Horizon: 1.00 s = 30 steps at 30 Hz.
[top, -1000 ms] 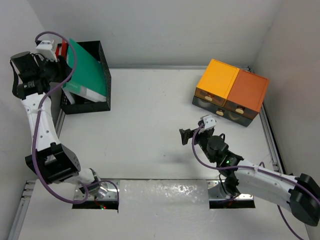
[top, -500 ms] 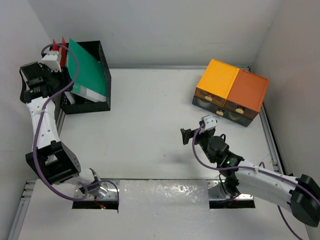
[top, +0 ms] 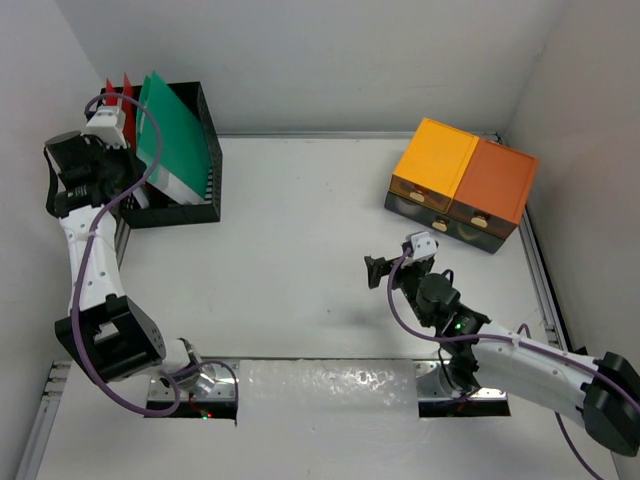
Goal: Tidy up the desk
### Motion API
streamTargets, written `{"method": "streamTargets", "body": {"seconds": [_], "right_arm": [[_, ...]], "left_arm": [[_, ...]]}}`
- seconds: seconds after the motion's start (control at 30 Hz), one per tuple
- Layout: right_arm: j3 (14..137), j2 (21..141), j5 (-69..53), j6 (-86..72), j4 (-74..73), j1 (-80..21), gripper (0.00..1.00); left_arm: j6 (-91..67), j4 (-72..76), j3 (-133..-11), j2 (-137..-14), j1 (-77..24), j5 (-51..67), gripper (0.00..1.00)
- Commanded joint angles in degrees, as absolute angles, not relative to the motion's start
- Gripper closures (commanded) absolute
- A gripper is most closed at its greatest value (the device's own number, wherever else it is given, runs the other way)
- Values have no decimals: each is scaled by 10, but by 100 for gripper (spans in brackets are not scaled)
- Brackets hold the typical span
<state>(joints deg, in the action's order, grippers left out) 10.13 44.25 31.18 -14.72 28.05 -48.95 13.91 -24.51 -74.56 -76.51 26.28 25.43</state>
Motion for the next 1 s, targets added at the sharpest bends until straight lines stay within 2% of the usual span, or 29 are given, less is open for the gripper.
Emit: {"method": "streamTargets", "body": {"seconds": [0.0, 0.27, 0.6, 0.97], "right_arm": [[97, 431, 327, -141, 294, -492, 1], [98, 428, 331, -137, 292, -492, 1], [100, 429, 343, -130, 287, -492, 1], [100, 435, 347, -128, 289, -492, 1]], "left_arm": [[142, -229, -775, -754, 262, 255, 100], [149, -261, -840, -765, 245, 258, 100], [135, -317, -946, -841, 210, 251, 100], [146, -342, -973, -907, 201, 230, 99]]}}
